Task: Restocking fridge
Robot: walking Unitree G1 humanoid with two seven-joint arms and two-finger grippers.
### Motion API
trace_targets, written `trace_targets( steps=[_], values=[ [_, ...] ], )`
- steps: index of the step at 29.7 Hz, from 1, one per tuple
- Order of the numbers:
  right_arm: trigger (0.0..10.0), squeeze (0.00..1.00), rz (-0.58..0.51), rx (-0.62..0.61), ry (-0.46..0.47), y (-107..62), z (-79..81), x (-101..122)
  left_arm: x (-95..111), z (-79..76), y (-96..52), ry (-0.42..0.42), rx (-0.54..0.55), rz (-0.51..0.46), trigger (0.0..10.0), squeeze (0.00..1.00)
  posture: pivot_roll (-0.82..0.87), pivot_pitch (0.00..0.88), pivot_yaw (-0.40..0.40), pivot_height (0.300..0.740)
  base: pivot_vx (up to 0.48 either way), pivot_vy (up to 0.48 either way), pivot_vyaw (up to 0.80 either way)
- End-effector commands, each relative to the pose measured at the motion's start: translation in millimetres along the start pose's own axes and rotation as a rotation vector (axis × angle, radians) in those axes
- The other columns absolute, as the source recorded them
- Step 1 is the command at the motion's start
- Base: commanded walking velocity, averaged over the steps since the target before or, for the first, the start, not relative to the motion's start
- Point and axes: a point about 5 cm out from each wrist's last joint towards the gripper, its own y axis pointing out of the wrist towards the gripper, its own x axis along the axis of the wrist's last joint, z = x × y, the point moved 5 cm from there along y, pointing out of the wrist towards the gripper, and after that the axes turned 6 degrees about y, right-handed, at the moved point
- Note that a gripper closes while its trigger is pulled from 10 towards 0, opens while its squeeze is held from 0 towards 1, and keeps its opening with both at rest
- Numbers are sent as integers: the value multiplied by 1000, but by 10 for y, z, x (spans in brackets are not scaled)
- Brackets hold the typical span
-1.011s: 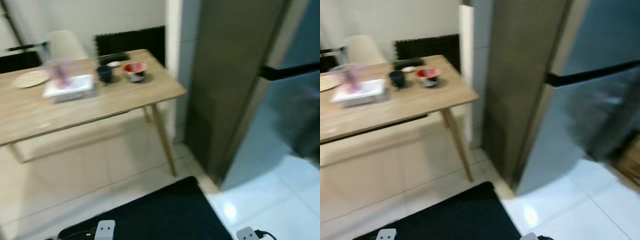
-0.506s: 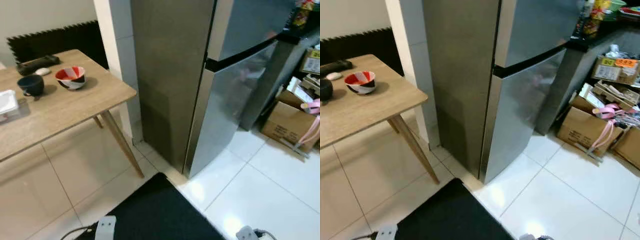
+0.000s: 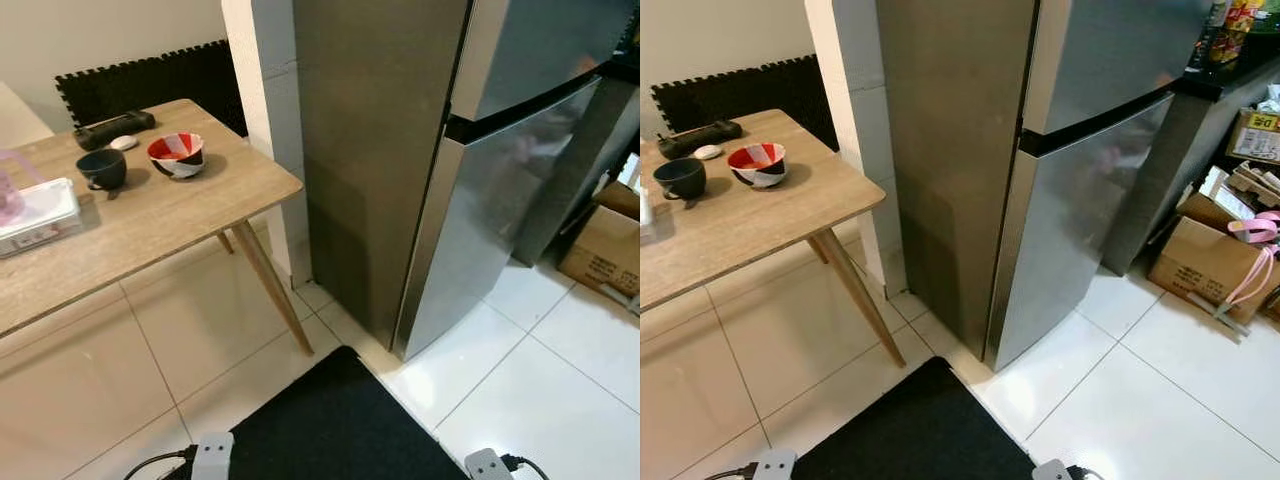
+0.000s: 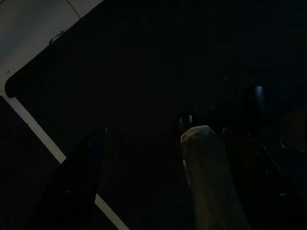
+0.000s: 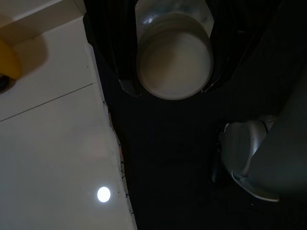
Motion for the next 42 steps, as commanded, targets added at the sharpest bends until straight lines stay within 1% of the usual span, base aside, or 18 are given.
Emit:
trace_targets(
  steps=[1, 15, 23, 42],
  values=[
    [10000, 0, 6, -6, 5, -4, -31, -22, -67, -6, -6, 5, 0, 25, 10000, 0, -122, 0, 23, 740, 0, 0, 0],
    [10000, 0, 4, -3, 13, -3, -21, -17, -53, -39, 0, 25, -20, 31, 10000, 0, -130, 0, 27, 740, 0, 0, 0],
    [10000, 0, 6, -2, 16, -3, -14, -25, -55, -45, 0, 30, -26, 33, 10000, 0, -131, 0, 29, 740, 252, 0, 0],
    [10000, 0, 6, -1, 11, -3, -14, -27, -71, -60, -2, 39, -37, 39, 10000, 0, -132, 0, 27, 740, 367, 0, 0]
  ],
)
